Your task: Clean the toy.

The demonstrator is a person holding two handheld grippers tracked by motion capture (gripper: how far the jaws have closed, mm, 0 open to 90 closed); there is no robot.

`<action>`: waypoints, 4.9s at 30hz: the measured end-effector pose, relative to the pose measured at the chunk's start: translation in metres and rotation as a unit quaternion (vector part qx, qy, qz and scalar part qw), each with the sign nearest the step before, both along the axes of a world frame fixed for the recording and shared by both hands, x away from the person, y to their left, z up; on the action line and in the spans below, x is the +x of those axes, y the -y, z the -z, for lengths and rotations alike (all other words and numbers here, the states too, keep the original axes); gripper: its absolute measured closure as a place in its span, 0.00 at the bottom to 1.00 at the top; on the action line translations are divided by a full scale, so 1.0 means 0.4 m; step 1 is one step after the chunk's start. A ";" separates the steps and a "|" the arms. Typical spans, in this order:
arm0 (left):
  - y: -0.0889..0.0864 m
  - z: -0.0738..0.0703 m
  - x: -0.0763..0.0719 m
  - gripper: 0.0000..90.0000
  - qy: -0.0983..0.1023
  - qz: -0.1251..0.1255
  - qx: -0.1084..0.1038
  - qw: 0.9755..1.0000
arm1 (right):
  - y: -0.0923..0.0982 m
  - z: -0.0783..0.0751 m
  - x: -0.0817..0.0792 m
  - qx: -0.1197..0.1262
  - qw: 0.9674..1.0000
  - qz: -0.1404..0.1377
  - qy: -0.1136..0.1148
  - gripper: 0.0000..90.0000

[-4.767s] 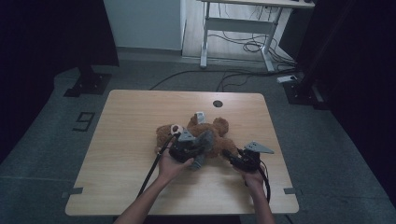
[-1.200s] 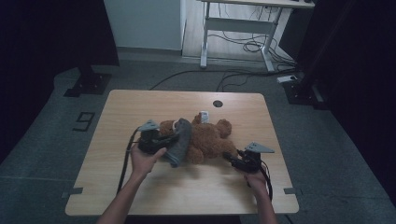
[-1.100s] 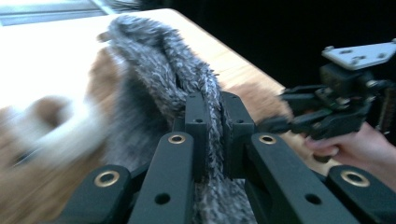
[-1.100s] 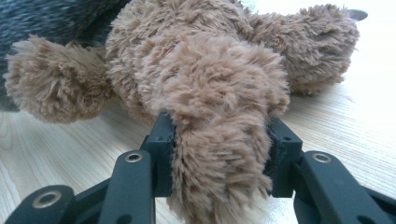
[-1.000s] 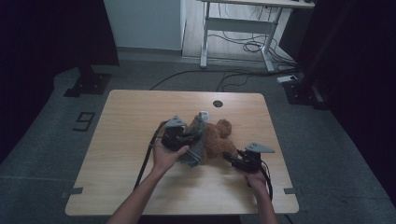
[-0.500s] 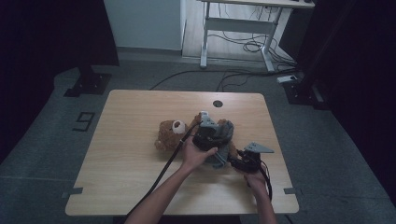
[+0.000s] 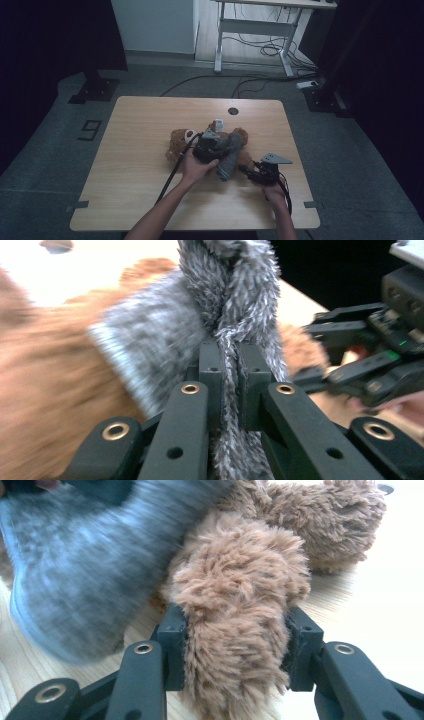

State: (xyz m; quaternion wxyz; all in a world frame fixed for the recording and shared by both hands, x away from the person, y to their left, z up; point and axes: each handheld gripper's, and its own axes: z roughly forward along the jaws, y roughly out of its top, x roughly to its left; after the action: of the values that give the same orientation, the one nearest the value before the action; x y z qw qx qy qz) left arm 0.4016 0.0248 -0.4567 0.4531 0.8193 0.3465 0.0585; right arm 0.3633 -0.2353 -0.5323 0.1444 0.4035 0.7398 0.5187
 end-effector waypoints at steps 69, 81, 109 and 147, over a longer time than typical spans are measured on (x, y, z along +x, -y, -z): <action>-0.265 -0.014 0.078 0.93 0.025 -0.123 0.035 0.991 | 0.014 0.011 -0.001 -0.037 0.999 -0.021 -0.019 0.58; -0.295 0.022 0.014 0.94 0.017 -0.111 -0.002 0.994 | 0.009 -0.081 -0.011 0.051 0.999 0.001 -0.001 0.28; -0.074 -0.091 -0.028 0.93 0.039 -0.019 -0.029 0.999 | -0.110 0.006 0.010 -0.026 0.997 -0.078 0.011 0.61; -0.354 -0.007 -0.039 0.93 0.073 -0.163 0.027 0.984 | -0.104 0.018 0.011 -0.014 0.996 -0.089 -0.021 0.67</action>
State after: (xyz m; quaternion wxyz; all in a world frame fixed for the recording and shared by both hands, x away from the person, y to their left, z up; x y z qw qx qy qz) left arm 0.3860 0.1663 -0.4540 0.4397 0.7573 0.4393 0.2006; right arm 0.3676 -0.1938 -0.5393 0.0878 0.3446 0.7828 0.5107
